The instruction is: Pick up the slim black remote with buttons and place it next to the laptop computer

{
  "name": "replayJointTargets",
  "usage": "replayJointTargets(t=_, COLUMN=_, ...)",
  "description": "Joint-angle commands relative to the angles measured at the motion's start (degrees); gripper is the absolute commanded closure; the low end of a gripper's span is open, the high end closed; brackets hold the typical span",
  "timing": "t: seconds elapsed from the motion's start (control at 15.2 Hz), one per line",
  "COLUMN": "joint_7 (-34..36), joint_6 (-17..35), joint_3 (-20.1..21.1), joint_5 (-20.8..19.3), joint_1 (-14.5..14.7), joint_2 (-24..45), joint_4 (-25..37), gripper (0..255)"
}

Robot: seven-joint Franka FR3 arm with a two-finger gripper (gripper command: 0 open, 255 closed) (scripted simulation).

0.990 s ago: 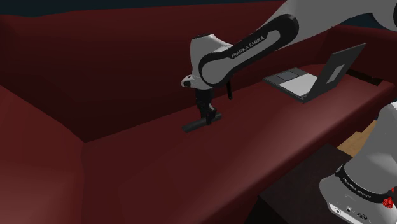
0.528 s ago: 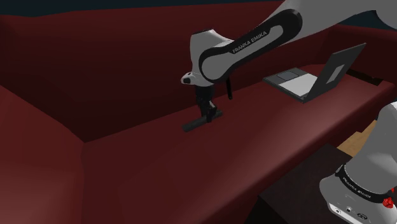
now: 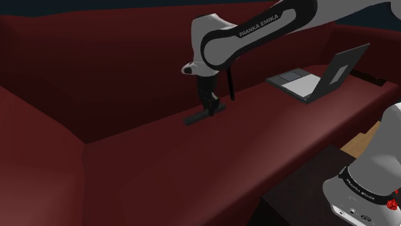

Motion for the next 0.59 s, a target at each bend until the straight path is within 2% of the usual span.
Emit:
replayJointTargets(t=0.0, joint_7=-0.1, joint_6=-1.4, joint_3=0.0, joint_5=0.0, joint_1=-0.1, joint_2=-0.7, joint_4=0.6, gripper=255)
replayJointTargets(t=0.53, joint_7=0.1, joint_6=-7.0, joint_3=0.0, joint_5=0.1, joint_1=-0.1, joint_2=-2.8, joint_4=4.2, gripper=255)
